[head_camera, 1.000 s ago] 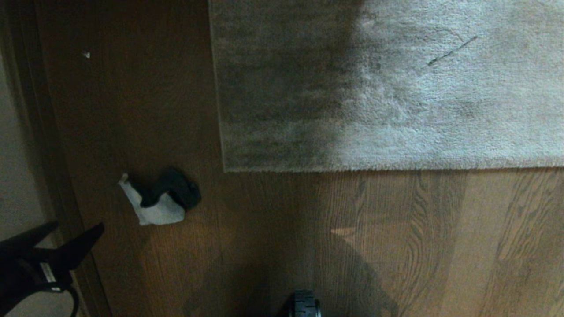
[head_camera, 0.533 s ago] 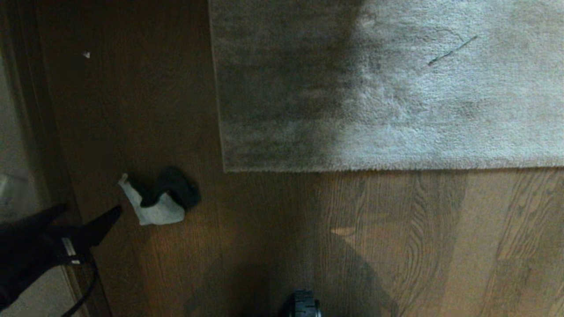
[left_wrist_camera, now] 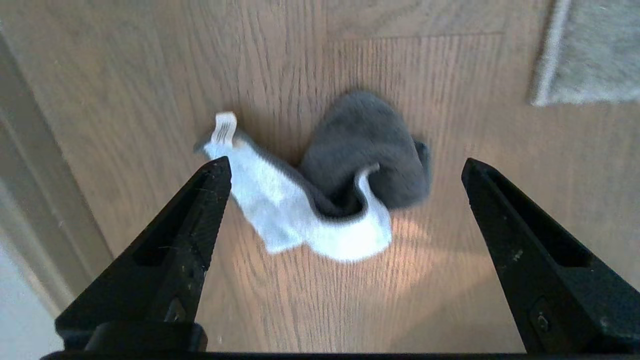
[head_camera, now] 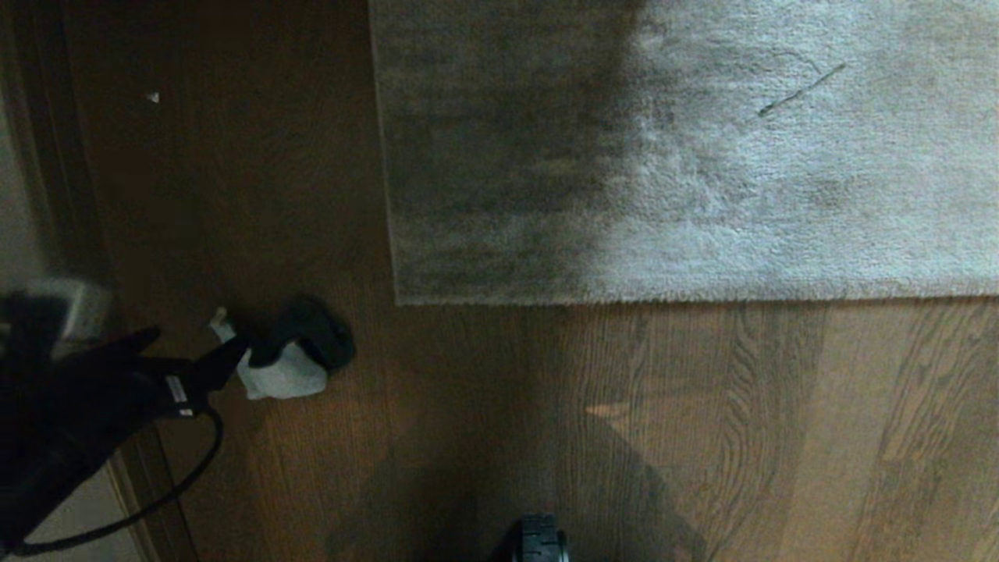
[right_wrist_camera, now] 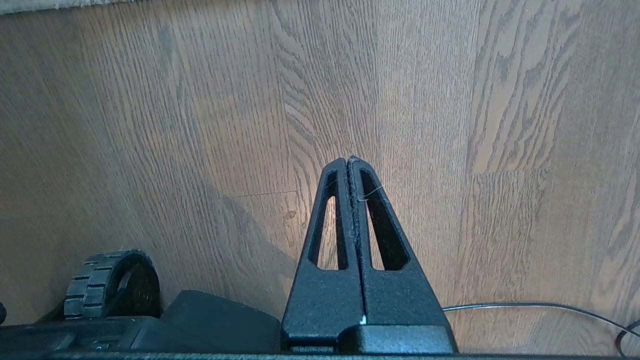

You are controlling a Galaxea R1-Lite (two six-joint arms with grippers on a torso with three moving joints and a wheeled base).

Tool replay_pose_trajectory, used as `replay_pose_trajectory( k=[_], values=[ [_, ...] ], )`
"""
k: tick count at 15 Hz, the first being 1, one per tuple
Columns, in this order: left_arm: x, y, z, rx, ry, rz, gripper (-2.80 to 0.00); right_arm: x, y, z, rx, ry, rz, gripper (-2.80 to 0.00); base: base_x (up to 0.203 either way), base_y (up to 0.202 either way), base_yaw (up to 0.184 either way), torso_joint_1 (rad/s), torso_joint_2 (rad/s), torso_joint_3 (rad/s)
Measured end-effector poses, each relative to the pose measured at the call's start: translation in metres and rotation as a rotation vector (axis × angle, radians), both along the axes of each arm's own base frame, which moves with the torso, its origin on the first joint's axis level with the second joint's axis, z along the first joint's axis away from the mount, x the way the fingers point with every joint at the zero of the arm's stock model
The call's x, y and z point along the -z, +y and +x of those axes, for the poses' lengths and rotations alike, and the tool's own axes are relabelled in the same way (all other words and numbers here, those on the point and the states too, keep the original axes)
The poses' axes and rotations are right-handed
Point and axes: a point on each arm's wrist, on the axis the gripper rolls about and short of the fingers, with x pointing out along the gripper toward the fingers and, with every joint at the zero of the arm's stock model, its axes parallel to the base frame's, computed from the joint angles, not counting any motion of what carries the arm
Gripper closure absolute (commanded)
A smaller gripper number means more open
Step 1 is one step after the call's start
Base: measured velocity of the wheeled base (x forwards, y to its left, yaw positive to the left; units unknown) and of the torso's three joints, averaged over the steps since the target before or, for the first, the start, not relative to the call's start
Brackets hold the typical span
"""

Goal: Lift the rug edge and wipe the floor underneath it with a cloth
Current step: Pick up the rag

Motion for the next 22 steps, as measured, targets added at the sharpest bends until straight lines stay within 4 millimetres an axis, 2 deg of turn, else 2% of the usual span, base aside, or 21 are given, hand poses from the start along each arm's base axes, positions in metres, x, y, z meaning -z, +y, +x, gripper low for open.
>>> replay_pose_trajectory(
  k=[5,10,14,22],
  values=[
    [0.017,0.001,0.022,-0.004,0.004,0.002,-2.8,0.0,0.0,0.0,0.0,0.0,0.0,0.0,0.0,0.0,0.0,0.0,0.0,0.0],
    [0.044,0.002,0.039,-0.007,-0.005,0.005,-2.8,0.0,0.0,0.0,0.0,0.0,-0.001,0.0,0.0,0.0,0.0,0.0,0.0,0.0],
    [0.067,0.002,0.044,-0.007,0.091,0.006,-2.8,0.0,0.0,0.0,0.0,0.0,-0.001,0.0,0.0,0.0,0.0,0.0,0.0,0.0],
    [0.086,0.002,0.054,-0.006,0.164,0.006,-2.8,0.0,0.0,0.0,0.0,0.0,0.0,0.0,0.0,0.0,0.0,0.0,0.0,0.0]
  ],
)
